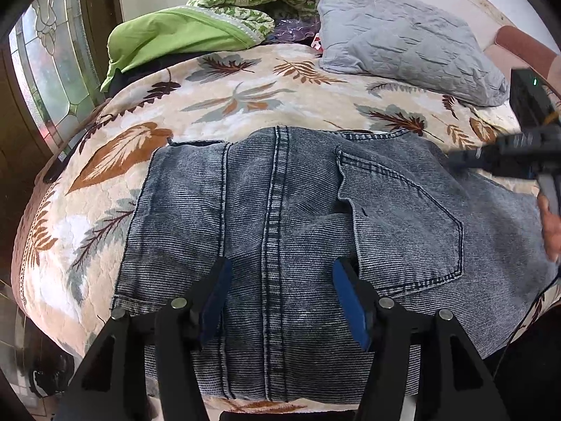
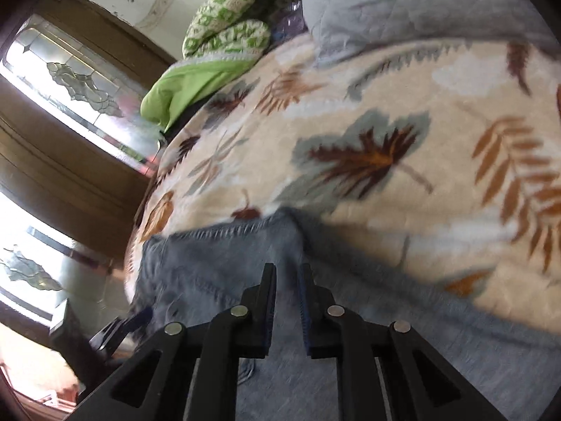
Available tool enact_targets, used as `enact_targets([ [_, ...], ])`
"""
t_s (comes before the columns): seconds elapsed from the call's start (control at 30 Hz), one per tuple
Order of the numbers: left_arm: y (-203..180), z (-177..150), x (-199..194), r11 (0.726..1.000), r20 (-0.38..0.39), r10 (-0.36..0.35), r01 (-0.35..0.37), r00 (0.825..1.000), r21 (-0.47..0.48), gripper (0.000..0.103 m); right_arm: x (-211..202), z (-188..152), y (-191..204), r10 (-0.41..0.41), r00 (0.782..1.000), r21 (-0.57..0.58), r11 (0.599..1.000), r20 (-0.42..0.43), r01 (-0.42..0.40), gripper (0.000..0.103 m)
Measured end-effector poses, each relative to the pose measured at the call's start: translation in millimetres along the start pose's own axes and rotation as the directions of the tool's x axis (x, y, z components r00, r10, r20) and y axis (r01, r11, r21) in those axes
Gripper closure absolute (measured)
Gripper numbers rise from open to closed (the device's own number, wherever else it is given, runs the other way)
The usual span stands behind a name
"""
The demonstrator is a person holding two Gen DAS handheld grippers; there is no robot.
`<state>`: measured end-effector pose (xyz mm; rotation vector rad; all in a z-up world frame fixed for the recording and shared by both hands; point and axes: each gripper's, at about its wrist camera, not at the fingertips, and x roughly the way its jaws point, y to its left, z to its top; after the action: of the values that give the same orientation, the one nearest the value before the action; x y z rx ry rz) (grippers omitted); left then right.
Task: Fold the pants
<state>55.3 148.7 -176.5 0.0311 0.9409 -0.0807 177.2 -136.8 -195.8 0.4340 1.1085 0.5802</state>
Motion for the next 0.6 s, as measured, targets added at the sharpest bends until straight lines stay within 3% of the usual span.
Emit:
enact_targets([
  [0.1, 0, 0, 1, 1.000, -0.005, 0.005, -0.005, 1.000, -0.007, 0.041, 21, -10, 2, -0.103, 0.994, -0.025, 0.994, -0.047, 0.102, 0.088],
  [0.23, -3, 0, 4, 1.000, -0.009, 0.009, -0.009, 1.000, -0.004, 0.036, 30, -8, 5, -0.150, 0.989, -0.035, 0.988, 0.004, 0.150, 0.088],
  [0.5, -8, 5, 14, 1.000, -0.030, 0.021, -0.021, 0.999, 0.013, 0.032, 48, 3, 8, -0.211, 0.973, -0.057, 0.975, 0.098, 0.217, 0.090],
  [0.6, -7, 6, 14, 1.000, -0.051, 0.022, -0.022, 0.998, 0.005, 0.032, 36, 5, 3, -0.185, 0.978, -0.017, 0.982, 0.099, 0.188, 0.090],
])
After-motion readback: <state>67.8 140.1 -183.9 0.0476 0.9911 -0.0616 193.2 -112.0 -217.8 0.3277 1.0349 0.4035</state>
